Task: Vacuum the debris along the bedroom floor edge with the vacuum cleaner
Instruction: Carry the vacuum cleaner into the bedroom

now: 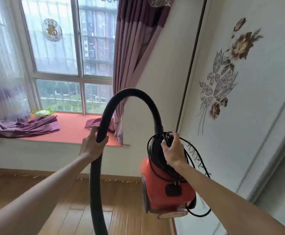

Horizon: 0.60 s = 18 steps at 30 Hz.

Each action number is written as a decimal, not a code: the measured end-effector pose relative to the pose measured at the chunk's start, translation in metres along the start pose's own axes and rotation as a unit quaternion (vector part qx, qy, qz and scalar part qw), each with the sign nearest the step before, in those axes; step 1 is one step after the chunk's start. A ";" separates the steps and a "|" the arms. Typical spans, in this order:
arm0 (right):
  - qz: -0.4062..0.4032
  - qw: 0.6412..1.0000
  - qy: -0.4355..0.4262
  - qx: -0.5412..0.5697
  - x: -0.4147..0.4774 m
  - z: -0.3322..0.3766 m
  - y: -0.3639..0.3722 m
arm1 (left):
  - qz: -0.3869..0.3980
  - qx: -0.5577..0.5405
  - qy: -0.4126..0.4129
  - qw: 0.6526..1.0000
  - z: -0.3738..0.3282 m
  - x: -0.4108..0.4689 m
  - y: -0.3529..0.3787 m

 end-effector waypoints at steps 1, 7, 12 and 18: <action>-0.002 1.000 0.003 0.002 0.012 -0.001 0.004 | 0.002 0.000 0.001 1.000 0.001 0.012 0.005; 0.007 1.000 -0.012 0.004 0.073 -0.007 0.035 | -0.010 -0.003 -0.005 1.000 0.013 0.073 0.025; 0.026 1.000 -0.015 0.003 0.125 -0.023 0.068 | -0.015 0.018 -0.028 0.999 0.031 0.116 0.040; 0.078 0.996 -0.033 0.021 0.204 -0.037 0.133 | -0.032 0.045 -0.088 0.995 0.060 0.178 0.055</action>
Point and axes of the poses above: each hand's wrist, its own x-axis towards the middle knuckle, its own y-axis out of the palm, z = x × y, the point moved 6 cm from there along x, towards the middle knuckle, and after that the axes turned 14 degrees about x, right-handed, at the moved point
